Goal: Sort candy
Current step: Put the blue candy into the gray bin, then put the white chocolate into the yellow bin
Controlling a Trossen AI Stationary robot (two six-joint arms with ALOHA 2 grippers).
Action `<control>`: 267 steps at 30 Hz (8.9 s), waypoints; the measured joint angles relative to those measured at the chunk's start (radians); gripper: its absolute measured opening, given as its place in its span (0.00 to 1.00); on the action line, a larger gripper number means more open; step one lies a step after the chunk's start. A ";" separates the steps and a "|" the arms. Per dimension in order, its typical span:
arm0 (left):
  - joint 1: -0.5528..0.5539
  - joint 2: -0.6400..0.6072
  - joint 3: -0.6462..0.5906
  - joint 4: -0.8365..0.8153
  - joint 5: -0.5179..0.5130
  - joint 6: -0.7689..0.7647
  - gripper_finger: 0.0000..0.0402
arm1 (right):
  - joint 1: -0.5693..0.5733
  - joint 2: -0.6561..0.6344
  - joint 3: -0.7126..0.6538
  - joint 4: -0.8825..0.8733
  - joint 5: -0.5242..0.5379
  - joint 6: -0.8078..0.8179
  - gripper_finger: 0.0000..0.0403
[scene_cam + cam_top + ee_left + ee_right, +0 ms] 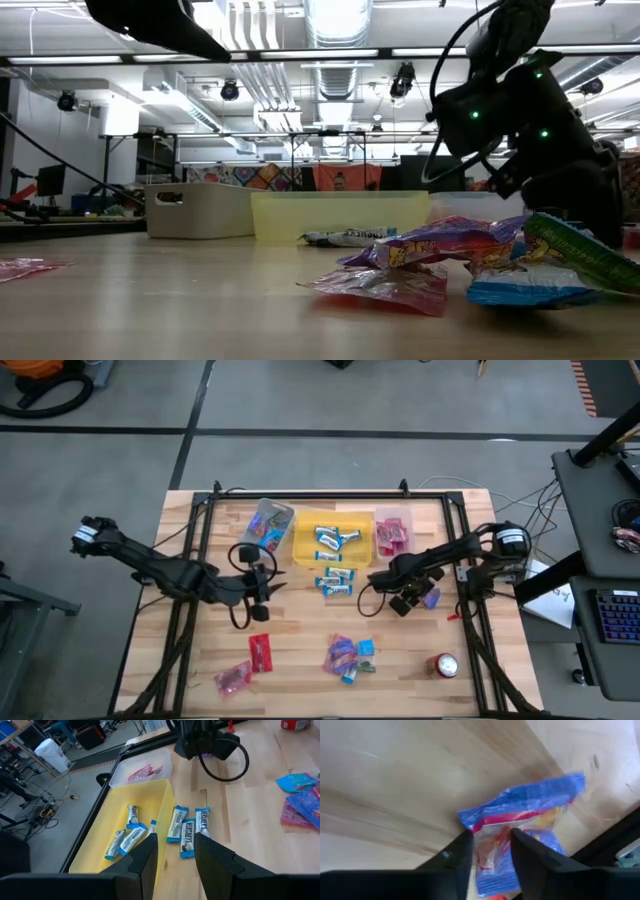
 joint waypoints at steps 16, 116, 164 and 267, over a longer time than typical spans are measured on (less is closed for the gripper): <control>0.008 0.025 -0.135 0.368 0.314 0.086 0.23 | 0.018 -0.226 0.032 0.090 -0.009 -0.109 0.02; 0.386 -0.035 -0.023 -0.124 0.005 -0.202 0.00 | -0.010 -0.322 0.004 1.251 -0.058 -0.777 0.51; 0.741 0.128 0.097 -0.162 0.503 -0.102 0.15 | 0.031 -0.315 0.004 1.097 0.012 -0.507 0.51; -0.056 0.030 -0.132 0.115 0.323 -0.673 0.15 | -0.246 -0.280 -0.055 1.113 0.352 -0.767 0.03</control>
